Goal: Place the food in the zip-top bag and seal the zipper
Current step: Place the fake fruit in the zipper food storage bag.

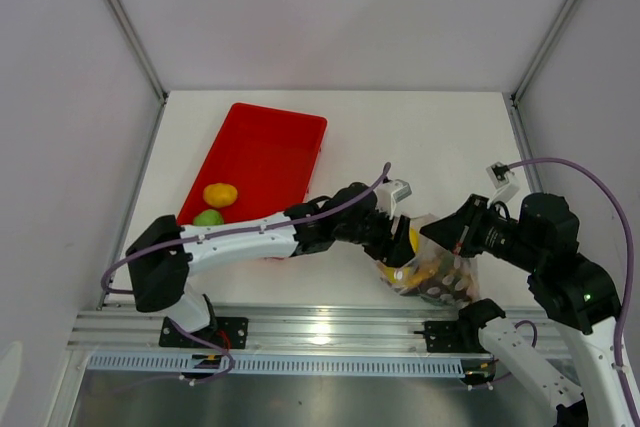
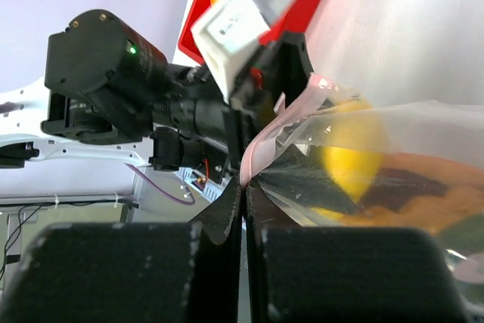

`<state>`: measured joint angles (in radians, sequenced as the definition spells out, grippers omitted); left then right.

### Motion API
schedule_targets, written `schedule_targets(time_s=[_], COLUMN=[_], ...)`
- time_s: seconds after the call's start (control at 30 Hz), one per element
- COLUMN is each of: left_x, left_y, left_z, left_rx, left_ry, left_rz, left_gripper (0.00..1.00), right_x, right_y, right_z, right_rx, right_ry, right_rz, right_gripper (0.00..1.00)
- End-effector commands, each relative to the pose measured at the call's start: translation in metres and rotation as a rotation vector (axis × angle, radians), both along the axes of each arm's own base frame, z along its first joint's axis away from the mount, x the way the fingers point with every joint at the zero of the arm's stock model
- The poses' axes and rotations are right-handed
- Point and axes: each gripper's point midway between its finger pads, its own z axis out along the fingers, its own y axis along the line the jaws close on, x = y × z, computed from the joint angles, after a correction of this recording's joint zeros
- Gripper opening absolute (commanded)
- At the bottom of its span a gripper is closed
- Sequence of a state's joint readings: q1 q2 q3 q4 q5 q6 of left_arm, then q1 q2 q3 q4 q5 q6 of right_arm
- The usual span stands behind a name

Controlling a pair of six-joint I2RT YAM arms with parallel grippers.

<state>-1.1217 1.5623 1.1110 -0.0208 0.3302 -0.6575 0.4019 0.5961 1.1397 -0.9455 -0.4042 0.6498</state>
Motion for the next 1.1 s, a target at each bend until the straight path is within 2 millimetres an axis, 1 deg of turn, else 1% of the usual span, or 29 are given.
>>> schedule_targets(time_s=[0.0, 0.03, 0.1, 0.13, 0.17, 0.2, 0.23, 0.27, 0.3, 0.37, 0.4, 0.47, 0.5, 0.57, 0.67, 0.7, 0.77, 0.87, 0.9, 0.97, 1.0, 1.07], left_x=[0.001, 0.007, 0.012, 0.015, 0.020, 0.021, 0.022, 0.025, 0.024, 0.024, 0.024, 0.026, 0.028, 0.032, 0.029, 0.026, 0.025, 0.023, 0.022, 0.013, 0.010, -0.002], left_y=[-0.013, -0.010, 0.000, 0.003, 0.009, 0.014, 0.015, 0.019, 0.022, 0.022, 0.024, 0.027, 0.030, 0.039, 0.045, 0.048, 0.048, 0.052, 0.052, 0.050, 0.050, 0.046], left_z=[0.022, 0.017, 0.013, 0.014, 0.023, 0.017, 0.022, 0.033, 0.027, 0.034, 0.032, 0.030, 0.027, 0.017, 0.003, -0.007, -0.007, -0.019, -0.023, -0.022, -0.025, -0.021], left_rx=[0.030, 0.067, 0.111, 0.121, 0.110, 0.110, 0.087, 0.054, 0.045, 0.008, 0.006, 0.031, 0.047, 0.100, 0.133, 0.145, 0.133, 0.164, 0.168, 0.153, 0.148, 0.119], left_ry=[-0.093, -0.127, -0.186, -0.216, -0.259, -0.296, -0.321, -0.355, -0.381, -0.420, -0.443, -0.444, -0.427, -0.396, -0.329, -0.308, -0.317, -0.316, -0.337, -0.361, -0.395, -0.416], left_rz=[-0.019, 0.002, 0.020, 0.035, 0.064, 0.059, 0.063, 0.082, 0.077, 0.068, 0.058, 0.078, 0.105, 0.157, 0.188, 0.187, 0.198, 0.199, 0.178, 0.131, 0.092, 0.022], left_gripper=[0.48, 0.41, 0.37, 0.30, 0.27, 0.23, 0.23, 0.23, 0.23, 0.22, 0.19, 0.10, 0.02, 0.01, 0.01, 0.00, 0.01, 0.01, 0.00, 0.01, 0.00, 0.01], right_x=[0.001, 0.001, 0.001, 0.001, 0.001, 0.001, 0.001, 0.001, 0.001, 0.001, 0.001, 0.002, 0.003, 0.003, 0.004, 0.005, 0.006, 0.007, 0.008, 0.008, 0.008, 0.009], right_y=[0.001, 0.000, 0.000, -0.001, -0.001, -0.002, -0.002, -0.002, -0.001, -0.001, -0.001, -0.002, -0.003, -0.003, -0.004, -0.004, -0.004, -0.007, -0.007, -0.007, -0.008, -0.007], right_z=[0.038, 0.038, 0.036, 0.035, 0.035, 0.034, 0.034, 0.034, 0.034, 0.035, 0.035, 0.036, 0.036, 0.037, 0.037, 0.036, 0.035, 0.035, 0.036, 0.039, 0.039, 0.041], right_rx=[0.052, 0.050, 0.041, 0.036, 0.033, 0.031, 0.030, 0.031, 0.032, 0.034, 0.033, 0.029, 0.026, 0.025, 0.016, 0.013, 0.006, -0.006, -0.007, -0.007, -0.008, -0.006], right_ry=[-0.147, -0.147, -0.148, -0.146, -0.149, -0.150, -0.149, -0.148, -0.148, -0.151, -0.153, -0.156, -0.155, -0.162, -0.167, -0.164, -0.164, -0.167, -0.167, -0.172, -0.174, -0.175], right_rz=[0.008, 0.007, 0.008, 0.007, 0.004, 0.002, 0.000, 0.003, 0.004, 0.004, 0.004, 0.001, -0.002, -0.003, -0.009, -0.009, -0.011, -0.023, -0.027, -0.029, -0.028, -0.030], right_gripper=[0.00, 0.00, 0.00, 0.00, 0.00, 0.00, 0.00, 0.00, 0.00, 0.00, 0.00, 0.00, 0.00, 0.00, 0.00, 0.00, 0.00, 0.00, 0.00, 0.00, 0.00, 0.00])
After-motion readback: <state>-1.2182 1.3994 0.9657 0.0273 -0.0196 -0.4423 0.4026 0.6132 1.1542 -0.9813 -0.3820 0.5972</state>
